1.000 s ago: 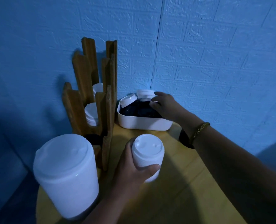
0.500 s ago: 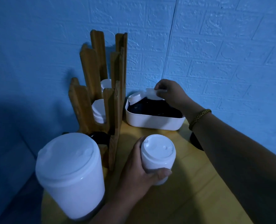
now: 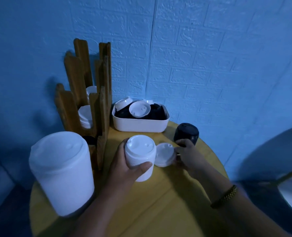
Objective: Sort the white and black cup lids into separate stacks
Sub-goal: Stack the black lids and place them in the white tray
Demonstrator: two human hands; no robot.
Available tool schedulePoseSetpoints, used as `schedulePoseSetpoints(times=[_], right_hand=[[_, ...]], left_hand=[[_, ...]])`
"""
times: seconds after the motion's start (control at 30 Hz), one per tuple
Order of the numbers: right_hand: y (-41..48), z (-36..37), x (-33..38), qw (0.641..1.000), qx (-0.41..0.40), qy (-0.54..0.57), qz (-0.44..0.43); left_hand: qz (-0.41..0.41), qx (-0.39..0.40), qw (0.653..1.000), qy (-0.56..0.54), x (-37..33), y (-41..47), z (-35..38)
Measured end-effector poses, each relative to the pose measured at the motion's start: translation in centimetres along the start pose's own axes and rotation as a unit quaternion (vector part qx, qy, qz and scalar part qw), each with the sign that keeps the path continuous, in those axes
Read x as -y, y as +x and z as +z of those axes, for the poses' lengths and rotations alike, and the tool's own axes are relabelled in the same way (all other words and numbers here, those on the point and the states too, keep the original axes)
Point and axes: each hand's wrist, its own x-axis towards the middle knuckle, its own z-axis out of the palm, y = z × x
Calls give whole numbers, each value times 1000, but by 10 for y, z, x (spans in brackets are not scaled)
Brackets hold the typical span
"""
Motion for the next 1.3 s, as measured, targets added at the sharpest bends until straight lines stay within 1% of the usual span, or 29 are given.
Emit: schedulePoseSetpoints(times=[0.07,0.1,0.17,0.2,0.3,0.37,0.43,0.5,0.6,0.63,0.7,0.77,0.83,0.9,1.0,1.03,1.13,1.17,1.2,1.3], right_hand=[[-9,-6,-9,991,-10,-129,-18],[-12,-11,-10,979,-9,-200,-34],[-17,-19,-9,941,-8,-331,-64],[-17,-20,-8,925,-17,-372,-79],[-22,-9,-1,901,-55,-406,-140],[-23,7,-1,889,-37,-428,-158],[-20,17,-2,874,2,-463,-147],[-15,11,-1,873,45,-465,-139],[-6,-15,1,870,100,-457,-153],[-6,-21,0,878,96,-442,-158],[-8,-19,-3,894,59,-411,-168],[-11,-3,-8,897,31,-410,-162],[-10,10,-12,894,28,-422,-148],[-8,4,-9,897,48,-412,-153],[-9,-19,-7,895,124,-395,-165],[-11,-23,-10,893,118,-400,-167],[-15,-17,-18,883,27,-444,-153],[-14,-15,-20,879,13,-450,-156],[-14,-14,-20,880,18,-446,-161],[-15,-17,-19,889,73,-424,-157]], left_hand=[[3,-2,1000,11,-1,-1,0],[5,-3,1000,12,-1,-2,-1],[7,-6,1000,13,-2,-3,-1],[8,-7,1000,12,-3,-3,-1],[4,-5,1000,13,-1,-3,0],[4,-3,1000,14,-1,-3,0],[4,0,1000,10,0,-3,0],[6,0,1000,8,2,-3,-1],[6,2,1000,2,4,-1,-1],[5,4,1000,0,4,-1,-1],[4,8,1000,-1,4,-1,0],[7,9,1000,4,2,-1,0],[9,8,1000,11,1,-2,0],[10,8,1000,11,0,-2,0],[11,8,1000,11,-1,-2,0],[10,9,1000,10,-1,-2,0],[10,12,1000,6,0,-1,-1],[10,13,1000,8,-1,-2,-1],[8,13,1000,11,0,-1,-1],[8,9,1000,16,1,0,-1]])
